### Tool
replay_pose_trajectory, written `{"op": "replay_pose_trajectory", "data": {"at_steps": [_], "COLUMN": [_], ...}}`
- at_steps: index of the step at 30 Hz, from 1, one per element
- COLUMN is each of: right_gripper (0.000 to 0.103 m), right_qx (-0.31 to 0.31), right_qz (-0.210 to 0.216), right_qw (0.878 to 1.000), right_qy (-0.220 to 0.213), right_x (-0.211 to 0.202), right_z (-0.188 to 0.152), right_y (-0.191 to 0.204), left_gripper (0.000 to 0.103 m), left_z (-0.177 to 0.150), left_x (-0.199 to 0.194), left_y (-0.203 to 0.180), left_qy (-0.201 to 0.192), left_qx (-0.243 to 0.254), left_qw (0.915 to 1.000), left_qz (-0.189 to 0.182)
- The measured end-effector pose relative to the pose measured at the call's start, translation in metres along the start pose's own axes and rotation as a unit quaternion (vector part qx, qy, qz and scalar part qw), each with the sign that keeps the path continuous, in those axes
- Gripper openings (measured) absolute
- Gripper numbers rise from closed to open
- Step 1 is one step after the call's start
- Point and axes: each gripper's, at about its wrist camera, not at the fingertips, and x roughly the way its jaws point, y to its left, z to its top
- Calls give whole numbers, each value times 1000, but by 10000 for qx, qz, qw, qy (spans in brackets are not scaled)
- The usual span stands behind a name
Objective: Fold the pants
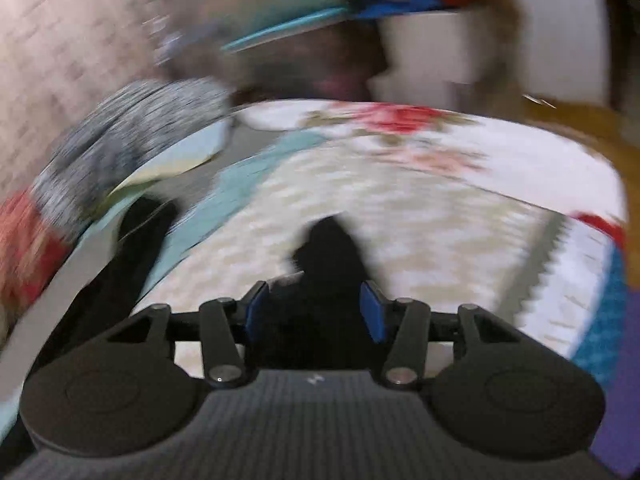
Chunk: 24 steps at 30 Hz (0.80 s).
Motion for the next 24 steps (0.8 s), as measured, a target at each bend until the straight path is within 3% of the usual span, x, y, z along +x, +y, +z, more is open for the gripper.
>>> {"op": "replay_pose_trajectory", "data": {"at_steps": [1,3,4,5,8,10,12,13,14,15,17,19,21,24], "right_gripper": [58,49,12,10,10,10,23,48,53,53,46,46,46,47], "right_qx": [-269,-916,-1129,-1065,301,631,685,764,1132,1551,2019,1565,1154,764], "right_qz": [18,-247,-462,-563,-412,-651,-1527,-1998,-2477,-2535,-2114,-1616,-891,279], "right_qw": [9995,9948,9916,9921,9978,9939,9842,9753,9602,9520,9508,9685,9849,9960], "right_qy": [135,374,428,357,-425,-625,-586,-554,-615,-738,-1024,-1068,-933,-374], "right_x": [3,11,13,10,-34,-57,-64,-66,-71,-79,-90,-81,-58,0], "right_z": [-6,-19,-23,-23,-13,-16,-22,-23,-24,-24,-17,6,30,65], "right_y": [9,22,23,16,-37,-63,-86,-98,-116,-126,-128,-90,-42,43], "left_gripper": [91,91,91,90,89,89,89,89,89,89,89,88,88,90], "left_z": [-1,-2,-4,-4,3,12,24,29,33,36,41,46,55,78], "left_x": [3,7,8,8,-2,-11,-15,-14,-10,-5,10,27,41,66], "left_y": [-3,-11,-15,-18,-22,-23,-26,-29,-34,-39,-52,-71,-86,-105], "left_qy": [39,94,112,117,-96,-329,-538,-586,-611,-611,-591,-681,-911,-1116], "left_qx": [34,146,228,304,386,356,336,356,396,426,540,896,1332,1943], "left_qw": [10000,9998,9996,9993,9990,9987,9980,9976,9973,9972,9967,9936,9866,9727], "left_qz": [17,77,120,165,182,163,42,-5,-46,-71,-148,-29,256,596]}}
